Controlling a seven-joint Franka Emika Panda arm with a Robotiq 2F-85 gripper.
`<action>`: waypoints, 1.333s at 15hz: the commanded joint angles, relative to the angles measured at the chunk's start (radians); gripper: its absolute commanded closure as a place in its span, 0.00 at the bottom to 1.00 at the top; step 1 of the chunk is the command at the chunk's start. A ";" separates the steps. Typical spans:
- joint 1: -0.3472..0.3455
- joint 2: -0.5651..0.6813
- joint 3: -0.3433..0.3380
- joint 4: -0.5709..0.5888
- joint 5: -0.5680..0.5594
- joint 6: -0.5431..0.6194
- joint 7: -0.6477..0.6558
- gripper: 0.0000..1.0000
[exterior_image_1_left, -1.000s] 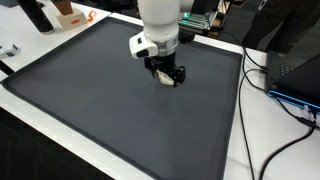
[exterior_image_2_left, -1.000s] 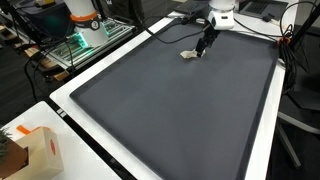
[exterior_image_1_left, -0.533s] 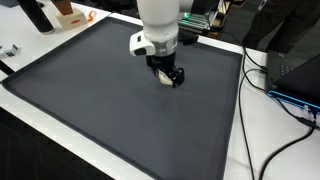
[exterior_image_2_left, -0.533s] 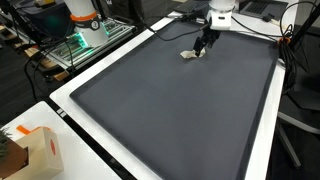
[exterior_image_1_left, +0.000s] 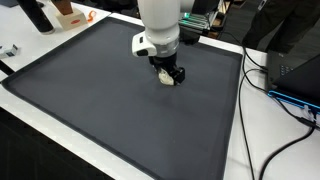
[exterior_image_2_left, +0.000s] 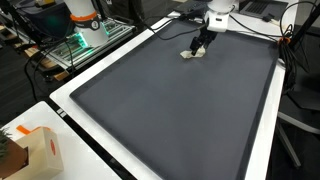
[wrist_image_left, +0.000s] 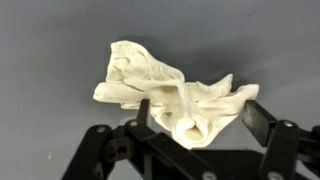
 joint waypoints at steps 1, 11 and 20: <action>0.018 0.030 -0.021 0.029 0.003 -0.014 0.011 0.30; 0.031 0.075 -0.038 0.077 -0.017 -0.018 0.001 0.49; 0.037 0.078 -0.043 0.103 -0.026 -0.054 -0.001 0.95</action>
